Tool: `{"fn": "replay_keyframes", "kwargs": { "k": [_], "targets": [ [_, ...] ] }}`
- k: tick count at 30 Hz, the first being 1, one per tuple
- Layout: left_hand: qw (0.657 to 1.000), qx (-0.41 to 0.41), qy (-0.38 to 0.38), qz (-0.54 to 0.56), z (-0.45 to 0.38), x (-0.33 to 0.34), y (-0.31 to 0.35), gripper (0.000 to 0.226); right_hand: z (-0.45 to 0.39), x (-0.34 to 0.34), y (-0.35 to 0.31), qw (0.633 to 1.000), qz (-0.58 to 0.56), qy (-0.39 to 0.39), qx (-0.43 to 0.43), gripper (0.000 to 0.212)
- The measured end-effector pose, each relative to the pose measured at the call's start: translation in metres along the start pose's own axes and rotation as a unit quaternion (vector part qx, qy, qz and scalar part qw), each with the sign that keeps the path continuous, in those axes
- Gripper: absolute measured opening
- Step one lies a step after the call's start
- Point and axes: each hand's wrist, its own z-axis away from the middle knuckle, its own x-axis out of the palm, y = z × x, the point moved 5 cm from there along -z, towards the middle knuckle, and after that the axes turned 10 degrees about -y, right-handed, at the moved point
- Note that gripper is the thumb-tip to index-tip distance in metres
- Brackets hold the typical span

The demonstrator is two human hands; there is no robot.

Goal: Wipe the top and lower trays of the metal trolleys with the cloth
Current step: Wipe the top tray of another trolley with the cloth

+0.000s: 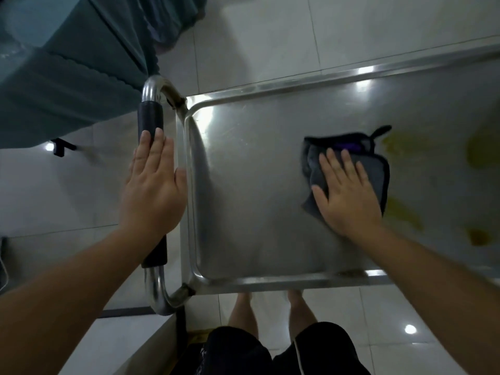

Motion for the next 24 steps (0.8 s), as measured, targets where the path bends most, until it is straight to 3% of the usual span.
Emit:
{"fn": "replay_keyframes", "kwargs": {
  "k": [4,7,15,20,24],
  "targets": [
    [1.000,0.002,-0.004,-0.011,0.001,-0.001,0.003,0.066,0.110,0.059,0.025,1.000,0.017,-0.016,-0.011,0.073],
    [1.000,0.000,-0.009,-0.017,0.002,-0.002,0.004,0.066,0.127,0.072,0.038,0.999,0.030,-0.036,-0.027,0.073],
    [1.000,0.000,-0.005,-0.030,0.003,-0.002,0.004,0.066,-0.011,-0.010,0.062,0.999,0.025,0.005,-0.027,0.073],
    [0.999,-0.002,0.003,-0.040,0.004,-0.001,0.003,0.066,-0.114,-0.071,0.084,1.000,0.013,-0.007,0.012,0.079],
    [1.000,-0.004,0.002,-0.019,0.004,-0.004,0.005,0.066,-0.137,-0.088,0.096,0.999,0.024,-0.026,0.013,0.074]
  ]
}}
